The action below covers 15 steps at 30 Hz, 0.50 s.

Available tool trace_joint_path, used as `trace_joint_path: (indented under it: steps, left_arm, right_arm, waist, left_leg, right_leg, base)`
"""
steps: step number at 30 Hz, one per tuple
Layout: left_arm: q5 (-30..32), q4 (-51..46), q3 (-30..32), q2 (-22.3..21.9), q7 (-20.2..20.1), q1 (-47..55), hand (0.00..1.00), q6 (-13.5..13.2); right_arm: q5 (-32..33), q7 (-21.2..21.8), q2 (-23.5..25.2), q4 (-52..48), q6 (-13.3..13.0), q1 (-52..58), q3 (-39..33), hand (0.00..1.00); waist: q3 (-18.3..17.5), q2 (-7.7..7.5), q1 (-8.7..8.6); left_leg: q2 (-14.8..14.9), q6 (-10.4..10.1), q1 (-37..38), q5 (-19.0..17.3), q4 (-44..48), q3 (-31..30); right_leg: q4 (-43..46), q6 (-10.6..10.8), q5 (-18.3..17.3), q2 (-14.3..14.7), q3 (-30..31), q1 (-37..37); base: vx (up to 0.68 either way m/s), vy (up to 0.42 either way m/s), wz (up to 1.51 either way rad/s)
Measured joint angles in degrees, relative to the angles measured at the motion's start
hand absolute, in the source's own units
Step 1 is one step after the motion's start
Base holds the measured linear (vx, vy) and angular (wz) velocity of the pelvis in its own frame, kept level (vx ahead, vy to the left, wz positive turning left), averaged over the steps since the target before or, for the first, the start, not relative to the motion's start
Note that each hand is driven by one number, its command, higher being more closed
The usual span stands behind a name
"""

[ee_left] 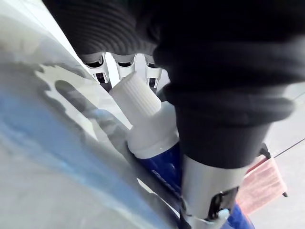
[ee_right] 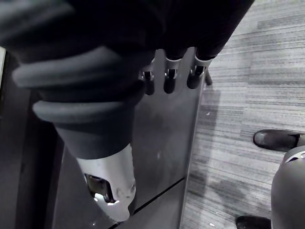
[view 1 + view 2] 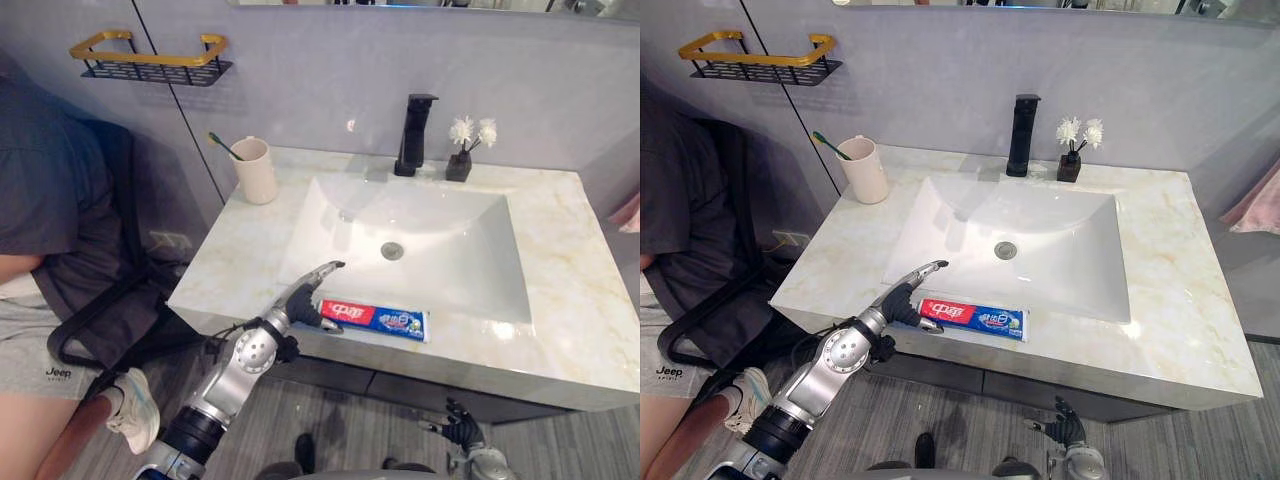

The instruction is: Organize washtable

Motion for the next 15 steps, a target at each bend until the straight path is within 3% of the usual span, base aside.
trace_joint_path:
  steps: [9, 10, 15]
  left_arm:
    - [0.0, 0.3, -0.1, 0.1, 0.1, -1.2, 0.00, 0.2]
    - [1.2, 0.3, -0.2, 0.1, 0.2, -1.2, 1.00, 0.1]
    - [9.6, 0.4, -1.6, 0.7, 0.4, -2.5, 1.00, -1.1]
  right_arm:
    - [0.0, 0.0, 0.1, 1.4, 0.0, 0.1, 0.1, 0.00]
    - [0.0, 0.0, 0.1, 1.4, 0.0, 0.1, 0.1, 0.00]
    - [0.0, 0.0, 0.0, 1.4, -0.1, 0.4, 0.3, 0.00]
  waist:
    - [0.0, -0.06, -0.07]
    - [0.0, -0.06, -0.09]
    - [0.0, -0.07, -0.23]
  left_leg:
    - [0.0, 0.0, -0.1, 0.0, 0.0, 0.1]
    - [0.0, 0.0, -0.1, 0.0, 0.0, 0.2]
    - [0.0, 0.0, -0.1, 0.0, 0.0, 0.3]
  right_leg:
    - [-0.1, 0.0, 0.1, 0.0, 0.2, 0.0]
    - [-0.1, 0.0, 0.2, 0.0, 0.2, 0.0]
    - [-0.6, 0.0, 0.3, 0.0, 0.3, 0.0]
  base:
    - [0.00, -0.002, -0.01]
    - [0.00, 0.000, 0.00]
    - [0.00, 0.000, 0.00]
